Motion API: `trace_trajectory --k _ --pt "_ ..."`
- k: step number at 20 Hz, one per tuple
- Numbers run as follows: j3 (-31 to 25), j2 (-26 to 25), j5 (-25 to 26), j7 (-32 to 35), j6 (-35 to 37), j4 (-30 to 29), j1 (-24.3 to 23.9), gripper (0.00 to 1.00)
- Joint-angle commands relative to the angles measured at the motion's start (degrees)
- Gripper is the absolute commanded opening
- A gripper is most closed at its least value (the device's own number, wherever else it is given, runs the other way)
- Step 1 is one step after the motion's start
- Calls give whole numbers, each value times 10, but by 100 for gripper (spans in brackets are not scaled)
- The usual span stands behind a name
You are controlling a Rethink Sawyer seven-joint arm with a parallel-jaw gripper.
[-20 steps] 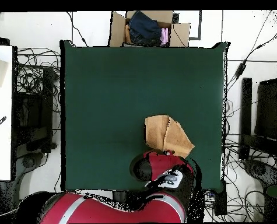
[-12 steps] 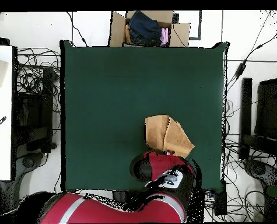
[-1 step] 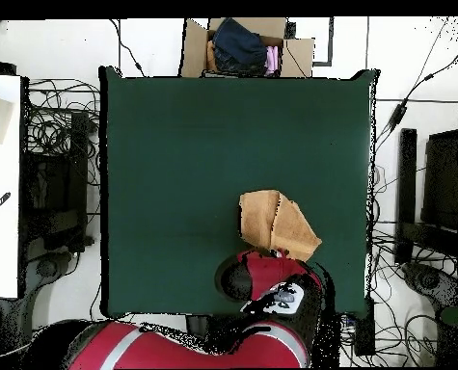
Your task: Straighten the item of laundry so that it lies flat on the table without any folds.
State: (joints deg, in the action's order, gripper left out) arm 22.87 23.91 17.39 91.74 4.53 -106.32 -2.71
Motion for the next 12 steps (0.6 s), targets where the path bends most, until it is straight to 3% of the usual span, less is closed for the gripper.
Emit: trace_trajectory --k 1,12 --pt "-71 15 2 74 22 -36 -8 100" --pt "-76 23 7 65 26 -43 -16 100"
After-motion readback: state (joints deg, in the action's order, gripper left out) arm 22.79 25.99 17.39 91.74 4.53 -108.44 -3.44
